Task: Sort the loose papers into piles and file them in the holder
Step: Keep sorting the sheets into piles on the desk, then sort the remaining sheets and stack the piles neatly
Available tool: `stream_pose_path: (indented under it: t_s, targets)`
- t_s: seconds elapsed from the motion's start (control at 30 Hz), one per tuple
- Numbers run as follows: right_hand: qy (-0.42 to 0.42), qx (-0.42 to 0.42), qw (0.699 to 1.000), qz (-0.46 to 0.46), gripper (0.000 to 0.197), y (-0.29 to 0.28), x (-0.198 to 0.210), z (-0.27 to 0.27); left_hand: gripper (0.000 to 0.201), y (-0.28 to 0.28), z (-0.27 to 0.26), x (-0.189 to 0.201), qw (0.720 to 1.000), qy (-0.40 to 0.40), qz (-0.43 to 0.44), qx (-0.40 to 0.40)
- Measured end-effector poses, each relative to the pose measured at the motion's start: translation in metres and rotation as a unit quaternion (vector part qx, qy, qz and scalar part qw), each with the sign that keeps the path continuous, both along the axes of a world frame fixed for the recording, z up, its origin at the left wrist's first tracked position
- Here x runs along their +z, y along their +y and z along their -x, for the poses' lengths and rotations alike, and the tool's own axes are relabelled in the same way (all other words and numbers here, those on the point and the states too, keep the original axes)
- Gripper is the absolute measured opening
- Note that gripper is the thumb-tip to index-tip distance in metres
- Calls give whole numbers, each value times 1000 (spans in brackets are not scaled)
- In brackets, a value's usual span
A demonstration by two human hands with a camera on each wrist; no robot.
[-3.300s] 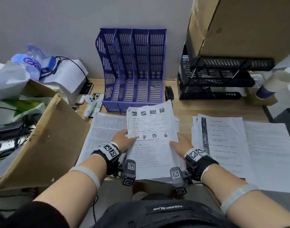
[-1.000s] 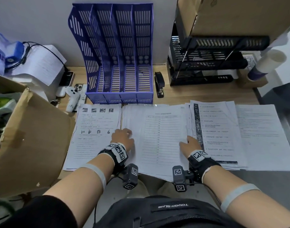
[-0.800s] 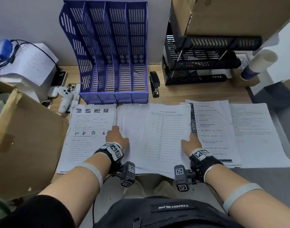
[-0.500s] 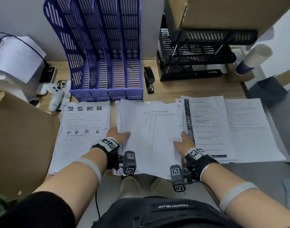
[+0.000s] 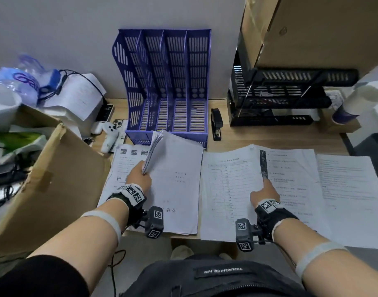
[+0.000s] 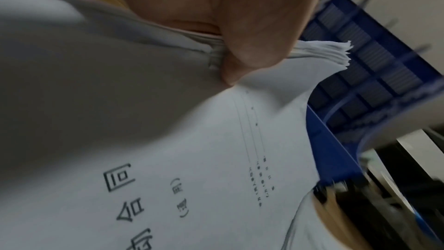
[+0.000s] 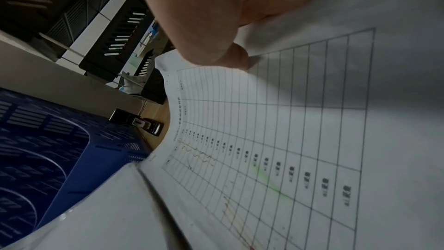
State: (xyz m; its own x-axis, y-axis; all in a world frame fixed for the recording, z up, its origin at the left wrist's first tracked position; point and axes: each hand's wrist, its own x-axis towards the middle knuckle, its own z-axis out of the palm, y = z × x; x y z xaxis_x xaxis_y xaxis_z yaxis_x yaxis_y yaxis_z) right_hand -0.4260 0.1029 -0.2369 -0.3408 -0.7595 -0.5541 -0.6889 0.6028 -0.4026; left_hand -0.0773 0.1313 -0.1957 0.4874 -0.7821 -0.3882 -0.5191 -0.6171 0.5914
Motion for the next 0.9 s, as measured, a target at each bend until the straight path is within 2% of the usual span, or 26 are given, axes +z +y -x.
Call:
stream_pose_path:
  t_s: [0.13,0.3,0.4,0.43,0.5,0.6,0.7,0.8,0.9]
  targets:
    - [7,3,1000,1,53,-3,0,-12,43,14,-17,8,998,3,25,65]
    - [-45,38,998,-37,55,-3,-2,-29,43,22,-21,12,996,32,26,73]
    - [2,34,999,41,51,0,-3,-38,47,21,-15,6,995,79,3,64]
    - [-8,45,996,72,45,1,-2,-42,46,21,-10,5,994,91,-6,58]
    - [-84,95,989,81,33,3,1,-51,42,20,-1,-2,993,108,-24,45]
    - [-156,126,978,52,43,10,6,-61,35,17,16,-16,990,131,-53,17]
    - [-167,150,974,37,31,20,7,-62,33,15,26,-28,986,151,-73,5]
    - [-188,128,973,44,15,24,11,-55,33,11,25,-30,983,169,-68,28]
    - [-265,87,959,43,17,23,19,-54,31,6,17,-23,976,200,-47,66]
